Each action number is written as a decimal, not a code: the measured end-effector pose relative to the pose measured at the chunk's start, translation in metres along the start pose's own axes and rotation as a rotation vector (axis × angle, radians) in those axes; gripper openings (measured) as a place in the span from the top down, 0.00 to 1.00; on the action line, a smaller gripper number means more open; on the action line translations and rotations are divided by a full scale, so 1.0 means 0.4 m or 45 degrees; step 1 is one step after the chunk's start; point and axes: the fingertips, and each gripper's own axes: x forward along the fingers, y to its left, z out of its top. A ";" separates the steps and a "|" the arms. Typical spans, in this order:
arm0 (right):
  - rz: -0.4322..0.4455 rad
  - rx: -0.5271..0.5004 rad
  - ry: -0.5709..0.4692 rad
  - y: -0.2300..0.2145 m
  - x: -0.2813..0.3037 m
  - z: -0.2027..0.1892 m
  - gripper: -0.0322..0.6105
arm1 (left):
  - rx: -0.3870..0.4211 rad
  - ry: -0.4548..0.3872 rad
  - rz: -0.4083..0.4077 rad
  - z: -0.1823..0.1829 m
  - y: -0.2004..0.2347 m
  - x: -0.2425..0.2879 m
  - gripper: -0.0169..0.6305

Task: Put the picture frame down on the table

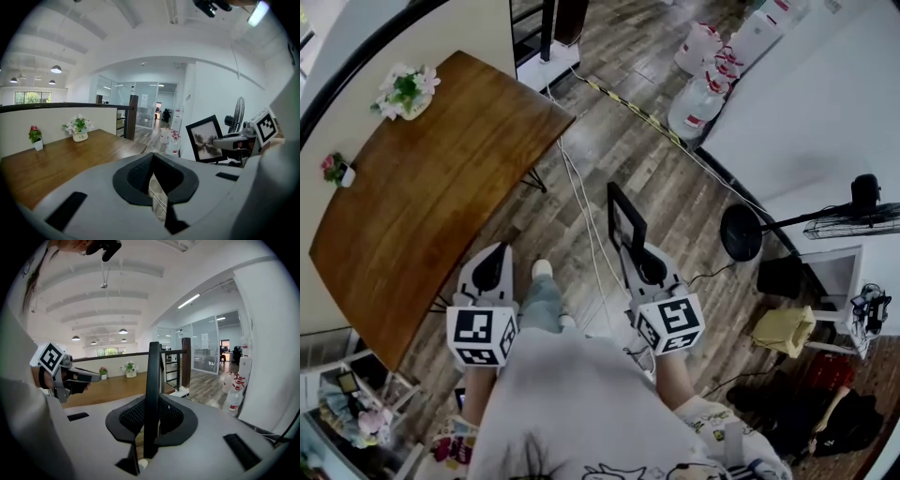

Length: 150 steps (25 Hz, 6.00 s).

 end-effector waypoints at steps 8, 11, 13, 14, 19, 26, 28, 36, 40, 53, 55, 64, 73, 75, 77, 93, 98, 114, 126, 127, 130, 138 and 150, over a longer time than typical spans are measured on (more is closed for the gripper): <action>0.002 -0.004 -0.016 -0.031 0.200 0.087 0.89 | 0.003 -0.006 0.005 0.091 0.146 0.155 0.97; -0.008 -0.002 -0.011 -0.038 0.247 0.105 0.89 | 0.013 -0.006 -0.006 0.115 0.177 0.193 0.97; -0.011 0.010 -0.011 -0.042 0.275 0.113 0.89 | 0.017 -0.009 -0.004 0.130 0.197 0.211 0.97; -0.011 0.014 -0.012 -0.042 0.288 0.116 0.89 | 0.016 -0.011 -0.002 0.136 0.209 0.218 0.97; -0.007 -0.007 0.001 -0.024 0.352 0.134 0.89 | 0.000 0.001 0.003 0.130 0.266 0.243 0.97; -0.007 -0.021 0.037 0.014 0.377 0.140 0.89 | -0.036 0.010 -0.008 0.118 0.299 0.243 0.97; -0.005 -0.026 0.050 0.022 0.383 0.140 0.89 | -0.043 0.010 -0.008 0.116 0.309 0.243 0.97; 0.011 -0.065 0.063 0.037 0.426 0.161 0.89 | -0.075 -0.021 0.009 0.131 0.354 0.255 0.97; 0.029 -0.078 0.053 0.031 0.455 0.180 0.89 | -0.076 -0.043 0.028 0.149 0.370 0.268 0.97; 0.222 -0.105 0.106 -0.004 0.680 0.214 0.89 | -0.161 -0.012 0.204 0.166 0.480 0.364 0.97; 0.279 -0.129 0.117 -0.014 0.738 0.234 0.89 | -0.190 -0.018 0.261 0.178 0.507 0.385 0.97; 0.641 -0.273 0.145 -0.030 1.001 0.355 0.89 | -0.333 -0.057 0.622 0.250 0.604 0.447 0.97; 0.929 -0.340 0.125 -0.044 1.150 0.436 0.89 | -0.410 -0.099 0.926 0.305 0.621 0.473 0.97; 0.979 -0.345 0.124 -0.040 1.170 0.444 0.89 | -0.421 -0.103 0.977 0.311 0.621 0.473 0.97; 1.021 -0.344 0.129 -0.036 1.187 0.446 0.89 | -0.432 -0.104 1.019 0.314 0.620 0.472 0.97; 1.093 -0.323 0.149 0.036 1.237 0.454 0.89 | -0.428 -0.098 1.054 0.321 0.664 0.459 0.97; 1.085 -0.338 0.149 0.064 1.248 0.455 0.89 | -0.425 -0.102 1.042 0.319 0.690 0.446 0.97; 1.136 -0.318 0.239 0.121 1.270 0.433 0.89 | -0.449 -0.079 1.021 0.295 0.727 0.430 0.97; 1.220 -0.280 0.397 0.158 1.275 0.363 0.89 | -0.493 -0.039 1.010 0.248 0.731 0.437 0.97; 1.229 -0.276 0.415 0.162 1.275 0.355 0.89 | -0.499 -0.034 1.009 0.242 0.732 0.437 0.97; 1.252 -0.262 0.469 0.174 1.272 0.329 0.89 | -0.516 -0.020 1.002 0.225 0.733 0.442 0.97; 1.289 -0.224 0.606 0.186 1.268 0.256 0.89 | -0.541 -0.006 0.962 0.198 0.731 0.471 0.97; 1.311 -0.113 0.751 0.193 1.245 0.174 0.89 | -0.568 0.006 0.929 0.156 0.709 0.496 0.97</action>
